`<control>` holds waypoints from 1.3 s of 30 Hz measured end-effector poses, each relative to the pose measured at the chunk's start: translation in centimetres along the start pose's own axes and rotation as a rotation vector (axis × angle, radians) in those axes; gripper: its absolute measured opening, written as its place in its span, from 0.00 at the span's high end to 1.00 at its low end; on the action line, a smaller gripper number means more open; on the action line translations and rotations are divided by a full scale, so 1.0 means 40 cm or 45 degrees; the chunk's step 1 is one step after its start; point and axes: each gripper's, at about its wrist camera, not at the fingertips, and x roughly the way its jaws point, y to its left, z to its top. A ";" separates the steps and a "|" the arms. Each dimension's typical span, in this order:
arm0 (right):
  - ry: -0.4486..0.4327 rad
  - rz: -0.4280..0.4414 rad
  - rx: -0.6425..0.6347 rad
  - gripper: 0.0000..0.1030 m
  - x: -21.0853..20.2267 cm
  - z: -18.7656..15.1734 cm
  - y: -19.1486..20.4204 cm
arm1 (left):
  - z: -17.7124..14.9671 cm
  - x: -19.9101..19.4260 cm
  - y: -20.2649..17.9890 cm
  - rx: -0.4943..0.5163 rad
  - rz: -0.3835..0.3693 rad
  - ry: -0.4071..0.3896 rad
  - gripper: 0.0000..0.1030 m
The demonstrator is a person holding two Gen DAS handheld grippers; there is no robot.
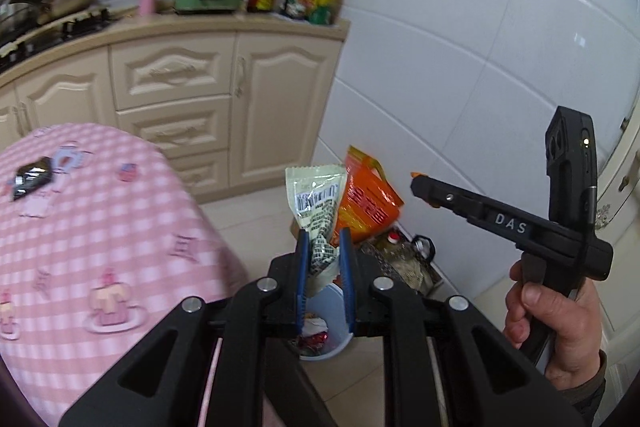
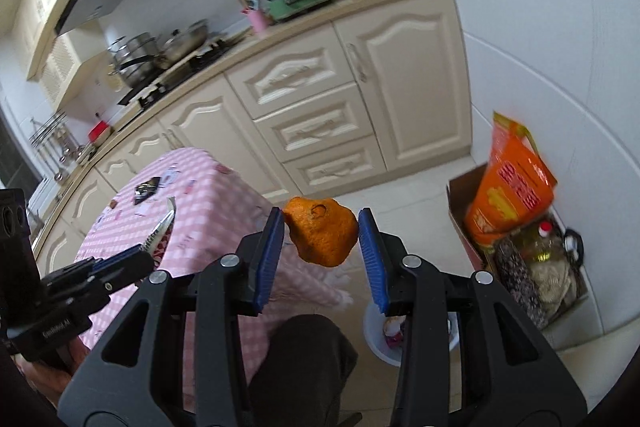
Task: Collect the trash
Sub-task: 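Carry the wrapper and orange peel with both tools over the bucket, then open both tools to drop the wrapper and peel into the bucket, then move both empty tools back over the table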
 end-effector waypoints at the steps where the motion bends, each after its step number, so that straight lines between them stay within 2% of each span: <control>1: 0.011 -0.005 0.020 0.63 0.009 -0.006 -0.020 | -0.001 0.020 -0.009 0.004 -0.010 0.014 0.86; 4: 0.054 -0.020 0.070 0.63 0.041 -0.024 -0.076 | -0.004 0.091 -0.037 0.018 -0.028 0.063 0.86; 9: 0.150 -0.017 0.179 0.63 0.121 -0.065 -0.163 | -0.026 0.237 -0.056 0.001 -0.050 0.200 0.86; 14: 0.251 -0.017 0.288 0.63 0.210 -0.103 -0.235 | -0.065 0.393 -0.048 -0.039 -0.067 0.385 0.86; 19: 0.319 -0.010 0.399 0.61 0.284 -0.137 -0.299 | -0.089 0.485 -0.026 -0.089 -0.072 0.496 0.84; 20: 0.328 -0.007 0.417 0.57 0.294 -0.142 -0.306 | -0.092 0.496 -0.024 -0.092 -0.072 0.511 0.81; 21: 0.339 -0.002 0.446 0.40 0.307 -0.149 -0.320 | -0.099 0.509 -0.022 -0.093 -0.064 0.529 0.80; 22: 0.343 -0.008 0.467 0.28 0.315 -0.153 -0.331 | -0.104 0.517 -0.022 -0.088 -0.047 0.544 0.70; 23: 0.337 -0.021 0.492 0.28 0.317 -0.159 -0.342 | -0.110 0.525 -0.018 -0.091 -0.037 0.558 0.51; 25: 0.329 -0.033 0.521 0.22 0.317 -0.165 -0.357 | -0.114 0.529 -0.013 -0.102 -0.017 0.553 0.27; 28: 0.319 -0.053 0.550 0.12 0.311 -0.172 -0.375 | -0.108 0.527 -0.005 -0.112 0.013 0.549 0.24; 31: 0.317 -0.075 0.552 0.08 0.299 -0.175 -0.378 | -0.103 0.521 -0.003 -0.107 0.048 0.545 0.22; 39: 0.270 -0.119 0.526 0.06 0.254 -0.154 -0.358 | -0.068 0.449 -0.029 -0.063 0.075 0.456 0.20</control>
